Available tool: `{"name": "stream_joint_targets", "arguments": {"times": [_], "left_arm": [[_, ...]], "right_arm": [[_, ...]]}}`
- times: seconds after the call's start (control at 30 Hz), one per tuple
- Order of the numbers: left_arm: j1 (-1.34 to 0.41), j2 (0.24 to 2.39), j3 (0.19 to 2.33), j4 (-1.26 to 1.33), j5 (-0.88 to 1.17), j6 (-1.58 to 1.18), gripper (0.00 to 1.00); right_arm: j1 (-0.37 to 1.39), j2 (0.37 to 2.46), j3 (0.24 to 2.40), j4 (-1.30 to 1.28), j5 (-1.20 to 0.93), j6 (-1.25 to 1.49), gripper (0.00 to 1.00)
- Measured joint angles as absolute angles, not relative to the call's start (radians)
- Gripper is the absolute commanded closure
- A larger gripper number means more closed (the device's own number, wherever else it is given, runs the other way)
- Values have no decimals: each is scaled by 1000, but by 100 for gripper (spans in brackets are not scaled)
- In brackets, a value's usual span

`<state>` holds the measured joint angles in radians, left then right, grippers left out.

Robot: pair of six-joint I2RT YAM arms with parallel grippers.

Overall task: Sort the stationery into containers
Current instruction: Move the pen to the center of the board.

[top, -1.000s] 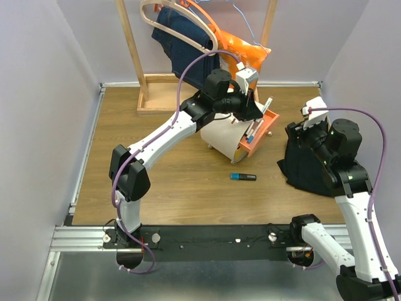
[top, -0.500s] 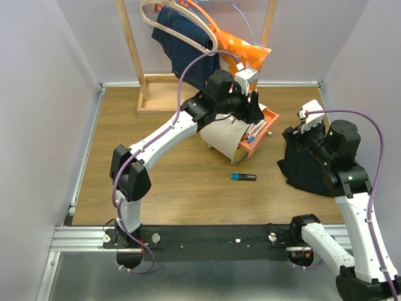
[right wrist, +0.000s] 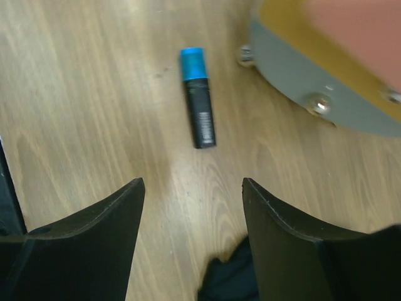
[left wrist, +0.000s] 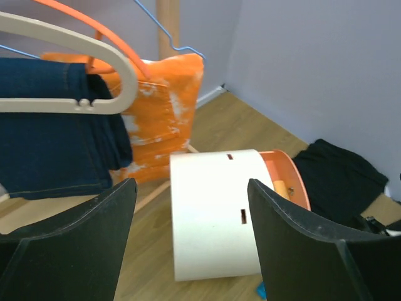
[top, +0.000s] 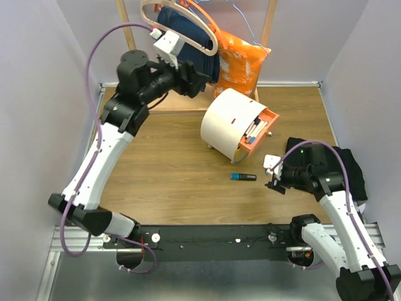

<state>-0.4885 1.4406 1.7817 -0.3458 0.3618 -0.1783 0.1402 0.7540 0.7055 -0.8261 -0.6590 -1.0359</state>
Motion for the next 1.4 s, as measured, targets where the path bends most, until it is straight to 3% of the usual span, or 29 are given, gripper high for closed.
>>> {"name": "stream_joint_targets", "arguments": {"times": [0.3, 0.6, 0.93, 1.4], "left_arm": [[-431, 1336, 1600, -395, 303, -43, 18], [-371, 1327, 1536, -437, 279, 4, 18], [-313, 1292, 1490, -429, 276, 3, 17], [-302, 1292, 1471, -410, 277, -39, 17]], "right_arm": [[140, 722, 484, -669, -772, -1238, 35], [140, 1045, 503, -593, -817, -1371, 39], [140, 1168, 503, -506, -800, -1467, 36], [152, 1324, 542, -406, -770, -1450, 44]]}}
